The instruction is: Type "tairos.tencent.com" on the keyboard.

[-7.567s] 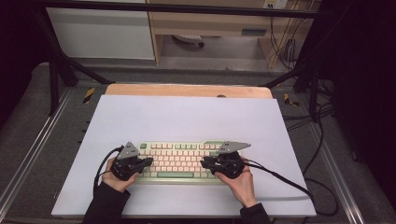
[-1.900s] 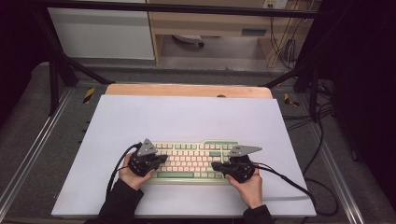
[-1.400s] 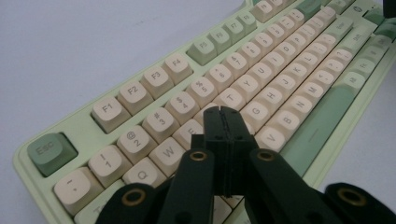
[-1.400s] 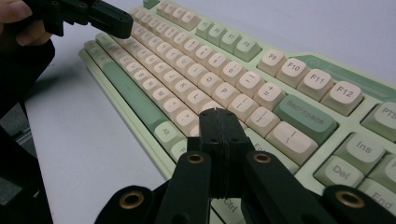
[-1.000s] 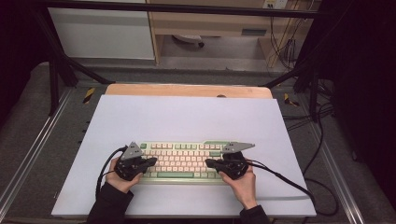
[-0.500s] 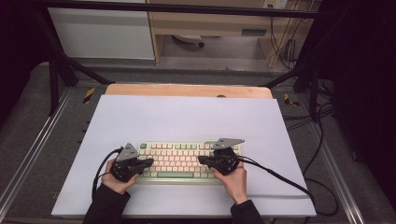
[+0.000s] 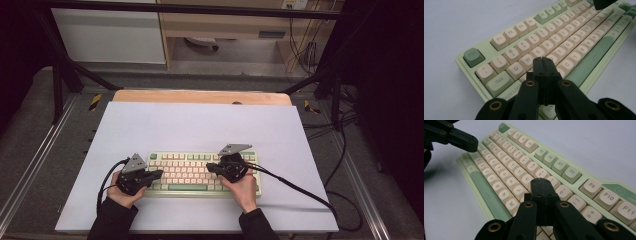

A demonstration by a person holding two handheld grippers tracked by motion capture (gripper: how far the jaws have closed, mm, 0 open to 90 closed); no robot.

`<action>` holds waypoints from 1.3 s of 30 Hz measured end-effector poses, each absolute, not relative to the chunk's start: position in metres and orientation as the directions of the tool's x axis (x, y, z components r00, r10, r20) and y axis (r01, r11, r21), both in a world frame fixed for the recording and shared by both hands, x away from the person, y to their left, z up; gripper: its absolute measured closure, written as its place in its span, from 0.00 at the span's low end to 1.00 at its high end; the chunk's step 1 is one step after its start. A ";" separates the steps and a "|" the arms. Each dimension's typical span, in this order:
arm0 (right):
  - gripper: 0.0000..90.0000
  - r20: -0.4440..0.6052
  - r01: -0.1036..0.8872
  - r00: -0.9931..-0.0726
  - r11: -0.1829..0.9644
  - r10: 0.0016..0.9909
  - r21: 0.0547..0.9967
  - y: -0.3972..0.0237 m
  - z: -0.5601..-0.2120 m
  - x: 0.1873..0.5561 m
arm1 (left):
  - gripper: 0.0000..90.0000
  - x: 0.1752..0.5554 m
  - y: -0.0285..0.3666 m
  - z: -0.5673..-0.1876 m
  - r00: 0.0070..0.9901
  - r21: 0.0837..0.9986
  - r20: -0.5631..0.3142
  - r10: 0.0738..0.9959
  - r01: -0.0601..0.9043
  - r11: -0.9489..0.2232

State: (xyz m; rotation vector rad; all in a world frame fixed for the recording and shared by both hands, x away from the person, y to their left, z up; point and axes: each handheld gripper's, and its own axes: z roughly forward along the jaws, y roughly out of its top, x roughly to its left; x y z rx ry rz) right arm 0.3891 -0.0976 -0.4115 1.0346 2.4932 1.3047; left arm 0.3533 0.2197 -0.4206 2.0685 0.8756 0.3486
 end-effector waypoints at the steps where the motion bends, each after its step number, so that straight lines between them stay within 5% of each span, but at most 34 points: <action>1: 1.00 0.181 0.514 -0.749 0.386 0.637 0.766 -0.097 -0.412 0.390 | 1.00 0.353 0.220 -0.421 0.717 0.792 -0.063 0.694 0.460 -0.403; 21: 1.00 0.145 0.518 -0.747 0.431 0.649 0.739 -0.088 -0.431 0.398 | 1.00 0.354 0.220 -0.421 0.716 0.793 -0.063 0.695 0.459 -0.402; 39: 1.00 0.136 0.480 -0.772 0.431 0.620 0.764 -0.102 -0.405 0.382 | 1.00 0.354 0.218 -0.420 0.721 0.791 -0.060 0.690 0.456 -0.407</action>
